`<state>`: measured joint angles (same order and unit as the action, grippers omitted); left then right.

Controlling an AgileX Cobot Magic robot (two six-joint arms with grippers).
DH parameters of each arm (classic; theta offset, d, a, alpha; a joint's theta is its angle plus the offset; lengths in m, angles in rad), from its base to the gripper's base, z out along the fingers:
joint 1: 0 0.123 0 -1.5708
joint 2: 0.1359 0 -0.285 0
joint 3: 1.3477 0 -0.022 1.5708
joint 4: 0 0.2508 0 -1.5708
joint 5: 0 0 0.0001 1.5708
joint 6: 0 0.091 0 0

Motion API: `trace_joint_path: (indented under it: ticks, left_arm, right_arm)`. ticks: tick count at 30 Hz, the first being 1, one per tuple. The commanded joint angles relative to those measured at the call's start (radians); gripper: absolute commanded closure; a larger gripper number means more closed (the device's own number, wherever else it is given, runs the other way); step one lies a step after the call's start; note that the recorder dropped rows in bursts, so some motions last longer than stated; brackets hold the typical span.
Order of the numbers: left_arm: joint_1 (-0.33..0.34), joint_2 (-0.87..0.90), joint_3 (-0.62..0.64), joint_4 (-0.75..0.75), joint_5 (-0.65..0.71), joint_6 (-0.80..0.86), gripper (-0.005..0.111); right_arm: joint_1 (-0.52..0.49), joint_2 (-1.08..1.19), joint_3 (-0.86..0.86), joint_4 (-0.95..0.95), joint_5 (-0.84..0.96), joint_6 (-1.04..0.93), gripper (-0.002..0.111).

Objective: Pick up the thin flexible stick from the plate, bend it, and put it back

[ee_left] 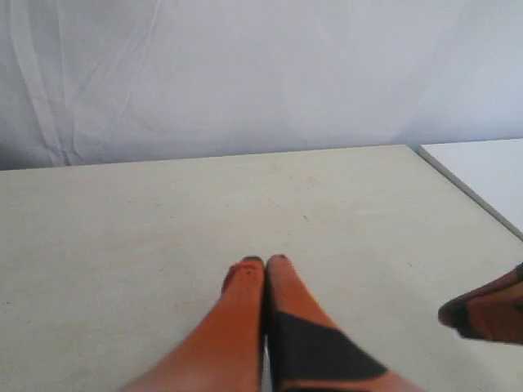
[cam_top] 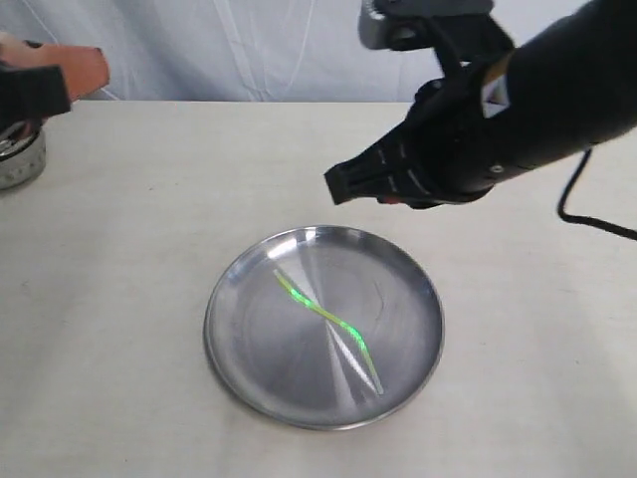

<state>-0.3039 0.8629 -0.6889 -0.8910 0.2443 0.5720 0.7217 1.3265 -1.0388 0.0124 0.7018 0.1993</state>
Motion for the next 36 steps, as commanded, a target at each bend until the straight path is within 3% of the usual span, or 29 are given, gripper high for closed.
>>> trace_joint_path:
  ticks: [1,5,19,24,31,36]
  left_arm:
    - [0.003,-0.159,0.147,0.150,-0.033,-0.152,0.107]
    - [0.003,-0.224,0.249,0.134,0.016,-0.234,0.107]
    - [0.003,-0.224,0.249,0.147,0.042,-0.230,0.107]
    - [0.003,-0.224,0.249,0.149,0.042,-0.230,0.107]
    - [0.003,-0.224,0.249,0.149,0.042,-0.230,0.107]
    - [0.003,-0.224,0.249,0.149,0.042,-0.230,0.107]
  right_arm:
    - [-0.001,-0.193,0.156,-0.006,-0.117,0.035,0.108]
    - [-0.001,-0.347,0.256,0.005,-0.210,0.038,0.108]
    - [-0.005,-0.400,0.256,0.000,-0.221,0.038,0.108]
    - [-0.201,-0.536,0.279,-0.004,-0.198,0.038,0.108]
    - [-0.619,-0.888,0.441,-0.012,-0.203,0.038,0.108]
    - [-0.723,-1.072,0.542,-0.096,-0.152,0.038,0.108]
